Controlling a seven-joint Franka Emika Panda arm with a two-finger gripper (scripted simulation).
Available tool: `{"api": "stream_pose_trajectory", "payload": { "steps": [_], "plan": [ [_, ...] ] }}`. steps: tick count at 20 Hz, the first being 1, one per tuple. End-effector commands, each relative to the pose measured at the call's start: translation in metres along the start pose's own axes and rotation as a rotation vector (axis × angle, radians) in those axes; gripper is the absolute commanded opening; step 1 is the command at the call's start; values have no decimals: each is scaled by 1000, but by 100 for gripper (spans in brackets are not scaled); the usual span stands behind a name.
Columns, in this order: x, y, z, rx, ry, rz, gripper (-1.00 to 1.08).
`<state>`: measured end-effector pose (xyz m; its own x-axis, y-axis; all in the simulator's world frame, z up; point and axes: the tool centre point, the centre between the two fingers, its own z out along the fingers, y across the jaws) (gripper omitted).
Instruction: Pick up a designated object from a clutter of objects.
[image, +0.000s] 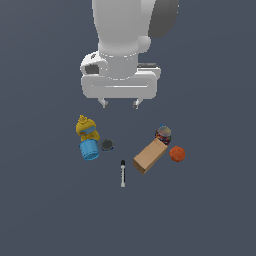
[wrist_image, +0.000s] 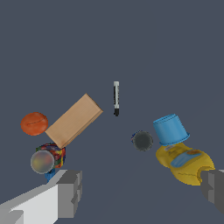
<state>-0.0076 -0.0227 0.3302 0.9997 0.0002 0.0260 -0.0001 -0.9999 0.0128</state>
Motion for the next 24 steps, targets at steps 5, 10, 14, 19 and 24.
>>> {"api": "stream_pose_trajectory", "payload": {
  "steps": [5, 10, 14, 19, 24],
  "plan": [
    [0, 7, -2, -4, 2, 13, 100],
    [-2, 27, -7, -16, 7, 47, 100],
    [-2, 30, -9, -18, 7, 48, 100],
    [0, 30, 1, -13, 6, 69, 100],
    [2, 34, 25, -4, 3, 127, 100]
  ]
}}
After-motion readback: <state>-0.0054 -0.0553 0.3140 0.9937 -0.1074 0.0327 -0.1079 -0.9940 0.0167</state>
